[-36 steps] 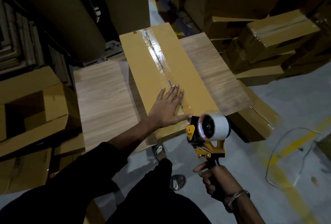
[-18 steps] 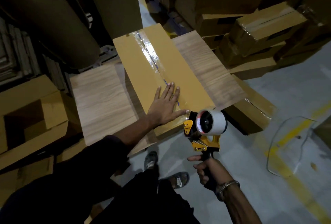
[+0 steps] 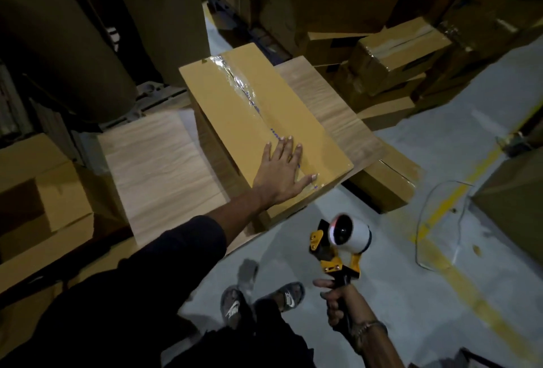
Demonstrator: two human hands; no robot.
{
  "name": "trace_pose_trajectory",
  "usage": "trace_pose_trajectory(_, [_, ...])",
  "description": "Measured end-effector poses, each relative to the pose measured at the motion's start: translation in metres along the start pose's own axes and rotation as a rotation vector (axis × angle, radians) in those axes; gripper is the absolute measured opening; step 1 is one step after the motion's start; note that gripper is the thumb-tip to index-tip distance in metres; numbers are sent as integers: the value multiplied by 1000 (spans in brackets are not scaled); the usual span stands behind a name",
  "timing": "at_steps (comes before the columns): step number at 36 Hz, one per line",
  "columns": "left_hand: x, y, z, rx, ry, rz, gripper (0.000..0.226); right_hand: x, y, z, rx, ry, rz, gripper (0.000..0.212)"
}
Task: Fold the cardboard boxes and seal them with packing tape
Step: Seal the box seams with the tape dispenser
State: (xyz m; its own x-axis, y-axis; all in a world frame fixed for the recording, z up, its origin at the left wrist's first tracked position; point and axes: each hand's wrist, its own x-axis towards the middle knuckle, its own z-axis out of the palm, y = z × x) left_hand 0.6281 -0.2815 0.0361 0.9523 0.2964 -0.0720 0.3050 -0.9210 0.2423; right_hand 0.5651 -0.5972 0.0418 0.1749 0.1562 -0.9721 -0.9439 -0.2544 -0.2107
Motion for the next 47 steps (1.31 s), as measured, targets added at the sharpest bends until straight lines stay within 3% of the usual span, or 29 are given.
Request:
trace_pose_trajectory(9, [-44,52,38,147,65,207,70,-32,-2,7,103,53,-186,36])
trace_pose_trajectory(13, [-45,48,40,238,112,245,85,-46,-10,15,116,61,-275,35])
trace_pose_trajectory(19, [-46,48,44,277,159,356,79,-54,-33,15,24,128,-391,33])
trace_pose_trajectory(27, [-50,37,46,278,111,398,81,-55,-107,17,-125,236,-655,24])
trace_pose_trajectory(31, [-62,33,44,224,194,453,57,-44,-159,22,-193,233,-760,19])
trace_pose_trajectory(34, [-70,31,36,169,287,456,52,-25,-198,22,-341,222,-779,16])
trace_pose_trajectory(37, [-83,42,26,116,439,176,54,-12,-235,30,-484,229,-835,8])
trace_pose_trajectory(39, [-90,52,24,-3,492,-256,61,-11,-253,41,-547,190,-863,9])
trace_pose_trajectory(42, [-93,63,19,-379,460,-855,104,4,-273,52,-667,145,-830,20])
trace_pose_trajectory(44, [-92,74,16,-477,375,-977,129,27,-282,53,-738,123,-825,28])
trace_pose_trajectory(47, [-89,93,9,-434,267,-1005,150,30,-278,59,-801,119,-815,14])
